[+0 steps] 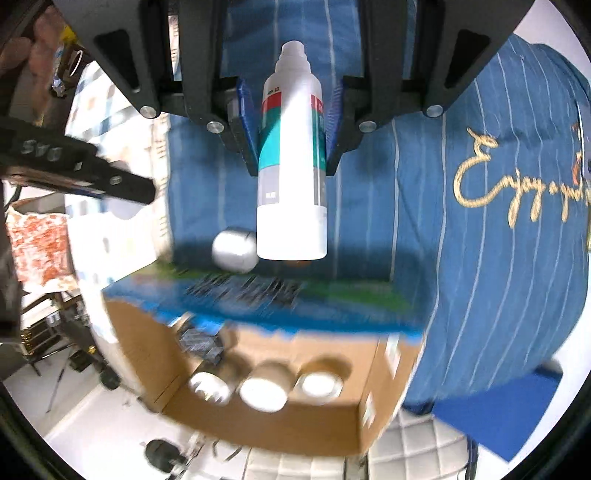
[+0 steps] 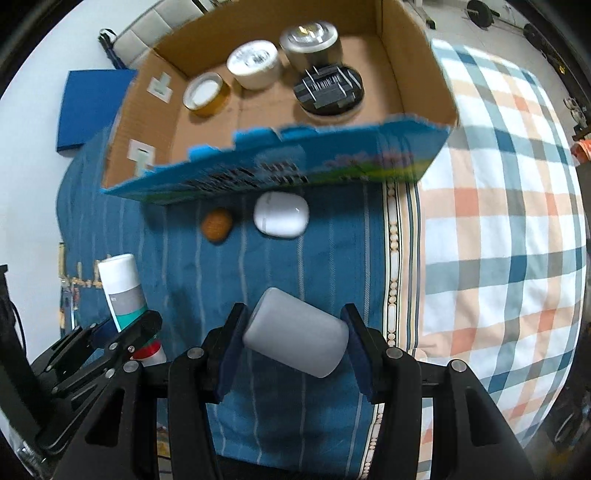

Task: Organize rigid objects
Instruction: 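Lift the white tube and white cylinder with both tools toward the box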

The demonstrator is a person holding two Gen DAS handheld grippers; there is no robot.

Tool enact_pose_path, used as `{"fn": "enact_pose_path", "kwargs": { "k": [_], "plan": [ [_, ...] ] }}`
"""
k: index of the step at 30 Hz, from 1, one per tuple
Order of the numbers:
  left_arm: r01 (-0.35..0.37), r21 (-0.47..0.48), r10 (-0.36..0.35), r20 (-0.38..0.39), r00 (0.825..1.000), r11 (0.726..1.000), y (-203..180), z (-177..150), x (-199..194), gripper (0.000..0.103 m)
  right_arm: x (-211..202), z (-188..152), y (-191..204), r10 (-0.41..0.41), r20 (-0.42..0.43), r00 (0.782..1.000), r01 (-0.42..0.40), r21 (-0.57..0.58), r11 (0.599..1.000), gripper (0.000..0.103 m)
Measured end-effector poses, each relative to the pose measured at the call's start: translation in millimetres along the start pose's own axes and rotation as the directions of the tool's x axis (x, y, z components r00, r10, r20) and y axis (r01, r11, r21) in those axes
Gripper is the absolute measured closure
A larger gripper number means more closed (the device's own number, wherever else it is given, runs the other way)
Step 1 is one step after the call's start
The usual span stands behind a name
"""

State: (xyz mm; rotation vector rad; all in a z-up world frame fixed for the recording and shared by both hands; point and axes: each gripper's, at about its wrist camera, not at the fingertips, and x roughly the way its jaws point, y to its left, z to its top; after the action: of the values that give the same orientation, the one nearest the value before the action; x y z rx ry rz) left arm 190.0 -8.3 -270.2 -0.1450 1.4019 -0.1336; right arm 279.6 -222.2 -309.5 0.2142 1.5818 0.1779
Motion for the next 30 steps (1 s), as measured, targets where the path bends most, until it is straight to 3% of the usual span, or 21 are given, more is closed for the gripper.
{"fn": "enact_pose_path", "kwargs": {
  "k": [10, 16, 20, 25, 30],
  "plan": [
    [0.054, 0.052, -0.061, 0.161, 0.985, 0.997, -6.2, 96.7, -73.6, 0.073, -57.3, 37.5, 33.3, 0.053, 0.132, 0.99, -0.046, -0.056, 0.997, 0.049],
    [0.078, 0.048, -0.085, 0.173, 0.981, 0.996, -0.6, 150.2, -68.7, 0.073, -70.9, 77.5, 46.7, 0.079, 0.159, 0.984, -0.07, -0.062, 0.996, 0.049],
    [0.112, 0.021, -0.114, 0.124, 0.986, 0.993, 11.8, 190.0, -52.7, 0.073, -59.8, 108.1, 58.6, 0.058, 0.164, 0.985, -0.046, -0.074, 0.996, 0.049],
    [0.125, -0.023, -0.125, 0.004, 0.992, 0.992, 28.2, 232.0, -1.7, 0.073, -22.0, 143.7, 64.1, 0.017, 0.137, 0.99, -0.008, -0.061, 0.998, 0.049],
    [0.1, -0.052, -0.106, -0.13, 0.986, 0.994, 41.6, 247.1, 63.6, 0.073, 29.1, 172.1, 64.9, -0.003, 0.068, 0.998, 0.006, -0.047, 0.999, 0.049]
  ]
}}
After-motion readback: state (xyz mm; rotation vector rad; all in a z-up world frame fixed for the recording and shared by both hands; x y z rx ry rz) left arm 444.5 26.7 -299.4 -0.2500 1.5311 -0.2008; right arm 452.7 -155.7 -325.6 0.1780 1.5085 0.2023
